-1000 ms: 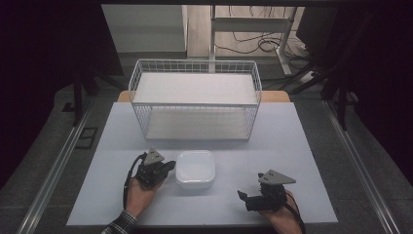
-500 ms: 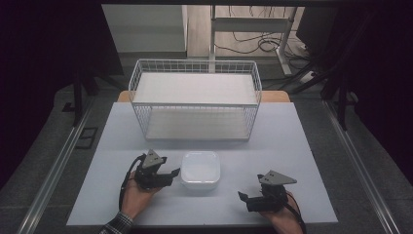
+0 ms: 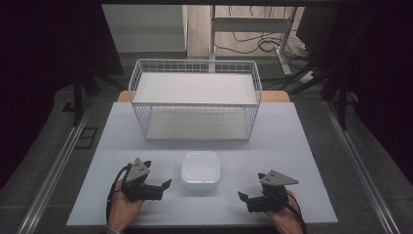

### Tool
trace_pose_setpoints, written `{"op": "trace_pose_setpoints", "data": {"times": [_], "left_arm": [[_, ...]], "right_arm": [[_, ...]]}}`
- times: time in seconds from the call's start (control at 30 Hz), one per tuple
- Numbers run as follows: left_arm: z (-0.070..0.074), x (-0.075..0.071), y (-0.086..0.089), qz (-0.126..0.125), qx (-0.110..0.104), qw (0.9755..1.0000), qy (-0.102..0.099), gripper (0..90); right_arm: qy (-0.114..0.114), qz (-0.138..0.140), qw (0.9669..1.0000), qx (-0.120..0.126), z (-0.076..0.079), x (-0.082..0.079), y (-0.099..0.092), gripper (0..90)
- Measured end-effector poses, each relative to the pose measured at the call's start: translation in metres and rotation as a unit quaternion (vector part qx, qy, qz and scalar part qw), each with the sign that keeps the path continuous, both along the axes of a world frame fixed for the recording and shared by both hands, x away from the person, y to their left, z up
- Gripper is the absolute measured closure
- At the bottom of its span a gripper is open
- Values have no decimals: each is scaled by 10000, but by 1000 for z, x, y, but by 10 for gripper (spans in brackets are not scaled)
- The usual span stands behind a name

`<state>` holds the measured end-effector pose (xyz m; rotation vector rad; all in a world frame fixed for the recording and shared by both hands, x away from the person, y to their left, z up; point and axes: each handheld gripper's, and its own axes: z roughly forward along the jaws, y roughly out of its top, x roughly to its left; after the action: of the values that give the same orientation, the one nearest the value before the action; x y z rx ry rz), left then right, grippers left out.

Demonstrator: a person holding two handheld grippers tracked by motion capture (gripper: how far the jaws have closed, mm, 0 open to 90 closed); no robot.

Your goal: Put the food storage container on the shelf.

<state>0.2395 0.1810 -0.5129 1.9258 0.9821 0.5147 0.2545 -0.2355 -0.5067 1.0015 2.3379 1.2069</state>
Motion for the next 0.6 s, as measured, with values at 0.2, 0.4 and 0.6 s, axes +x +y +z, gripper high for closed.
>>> {"op": "trace_pose_setpoints", "data": {"times": [0.2,0.4,0.6], "left_arm": [[-3,-15,4,-42,177,9998,-106,20],[-7,-33,5,-122,286,9994,-116,20],[-9,-37,8,-77,259,9996,-66,20]], "right_arm": [[-1,14,10000,44,2,1,2,22],[252,-1,9996,140,7,5,11,25],[362,85,9992,171,14,10,25,0]]}}
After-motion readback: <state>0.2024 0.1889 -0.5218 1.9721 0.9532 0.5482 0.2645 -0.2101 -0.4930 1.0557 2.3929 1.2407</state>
